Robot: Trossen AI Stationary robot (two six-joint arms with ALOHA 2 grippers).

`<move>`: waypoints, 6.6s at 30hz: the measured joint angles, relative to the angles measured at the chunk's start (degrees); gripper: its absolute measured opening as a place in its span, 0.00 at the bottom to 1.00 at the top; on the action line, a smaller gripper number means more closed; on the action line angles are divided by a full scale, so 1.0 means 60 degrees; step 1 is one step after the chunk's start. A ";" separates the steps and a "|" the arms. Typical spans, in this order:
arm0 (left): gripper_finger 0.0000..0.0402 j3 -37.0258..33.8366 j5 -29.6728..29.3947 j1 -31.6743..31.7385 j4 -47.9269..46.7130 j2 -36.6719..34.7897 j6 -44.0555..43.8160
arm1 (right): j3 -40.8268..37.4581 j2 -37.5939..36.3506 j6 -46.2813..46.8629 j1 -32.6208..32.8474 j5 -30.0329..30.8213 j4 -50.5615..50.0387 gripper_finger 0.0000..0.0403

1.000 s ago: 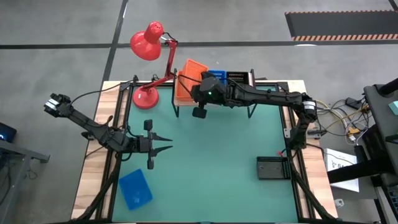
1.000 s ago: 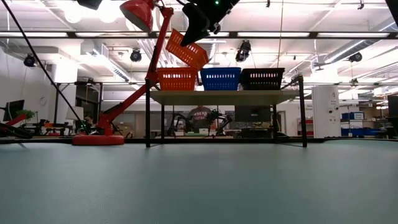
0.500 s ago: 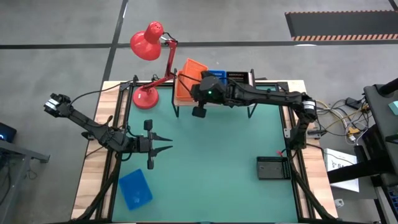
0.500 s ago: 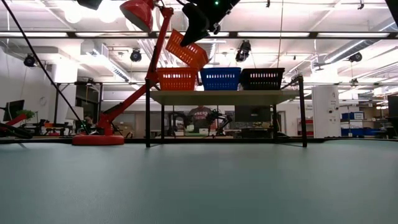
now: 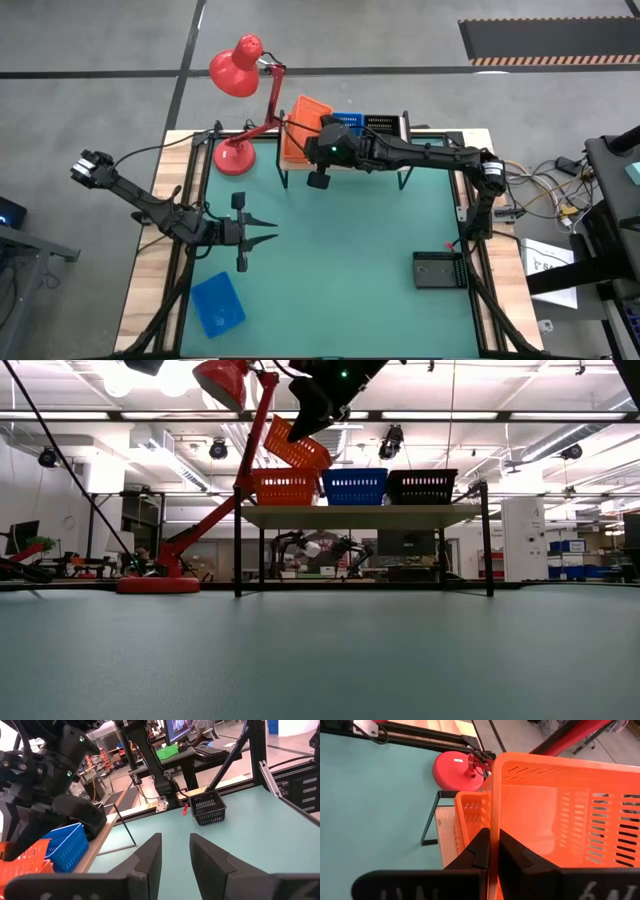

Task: Stack baskets on shelf by color
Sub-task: Stack the orange bin on the other orange bins on the shelf, then stack the blue bin on the other blue bins on the shelf

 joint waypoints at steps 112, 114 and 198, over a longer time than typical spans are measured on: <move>0.19 0.3154 0.0456 0.2605 -0.0426 0.5520 -0.3311 | -1.5693 -0.8493 -0.0412 0.1749 -0.4258 1.2205 0.02; 0.15 0.3675 0.0447 0.2799 -0.1996 0.5569 -0.3534 | -1.5697 -0.8582 -0.0402 0.1749 -0.4255 1.2148 0.02; 0.03 0.7647 0.7601 -0.3575 -1.1891 0.9591 -1.5100 | -1.5690 -0.8575 0.0179 0.1756 -0.4494 1.0964 0.02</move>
